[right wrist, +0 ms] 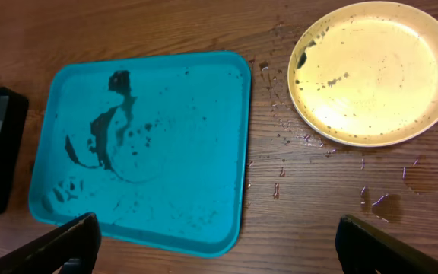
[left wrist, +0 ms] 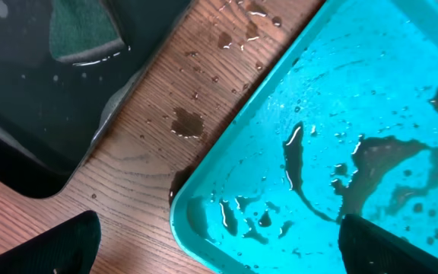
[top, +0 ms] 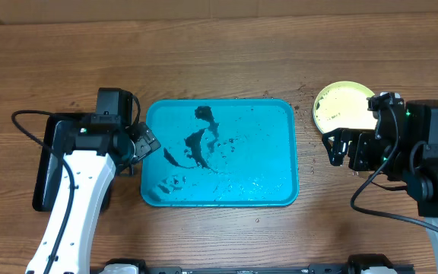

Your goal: Clean dirty plates on tray and stack at the side

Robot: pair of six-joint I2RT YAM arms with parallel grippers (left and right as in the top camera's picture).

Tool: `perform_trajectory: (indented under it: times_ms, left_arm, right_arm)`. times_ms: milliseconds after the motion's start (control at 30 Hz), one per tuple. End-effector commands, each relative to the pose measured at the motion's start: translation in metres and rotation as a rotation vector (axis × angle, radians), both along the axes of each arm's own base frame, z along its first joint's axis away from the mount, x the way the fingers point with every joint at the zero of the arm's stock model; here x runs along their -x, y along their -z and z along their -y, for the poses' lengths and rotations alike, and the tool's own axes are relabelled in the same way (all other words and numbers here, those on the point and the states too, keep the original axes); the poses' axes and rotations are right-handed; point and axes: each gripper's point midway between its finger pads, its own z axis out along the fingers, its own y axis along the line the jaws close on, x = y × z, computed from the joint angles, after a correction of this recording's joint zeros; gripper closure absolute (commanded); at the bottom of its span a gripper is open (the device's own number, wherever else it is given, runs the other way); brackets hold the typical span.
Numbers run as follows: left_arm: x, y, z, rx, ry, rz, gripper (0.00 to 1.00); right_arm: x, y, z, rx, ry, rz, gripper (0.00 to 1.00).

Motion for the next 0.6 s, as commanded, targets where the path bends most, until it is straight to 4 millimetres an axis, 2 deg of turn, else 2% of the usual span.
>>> perform_trajectory:
  times_ms: [0,100,233,400,567]
  left_arm:
    - [0.001,0.011,-0.002,-0.018,-0.017,-0.037,0.0]
    - [0.001,0.014,-0.002,-0.019,-0.017,-0.05,0.01]
    - [0.001,0.017,-0.002,-0.02,-0.017,-0.06,0.0]
    - [0.001,0.017,-0.002,-0.02,-0.017,-0.061,0.0]
    - [0.001,0.017,-0.003,-0.02,-0.017,-0.061,0.0]
  right_arm:
    - [0.003,0.009,0.001,0.012,0.001,-0.036,0.0]
    - [0.025,0.024,0.003,0.02,0.002,-0.152,0.0]
    - [0.036,0.029,0.003,0.023,0.003,-0.202,0.0]
    - [0.038,0.022,0.003,0.024,-0.001,-0.161,0.0]
    - [0.041,0.003,0.005,0.035,-0.005,-0.042,0.0]
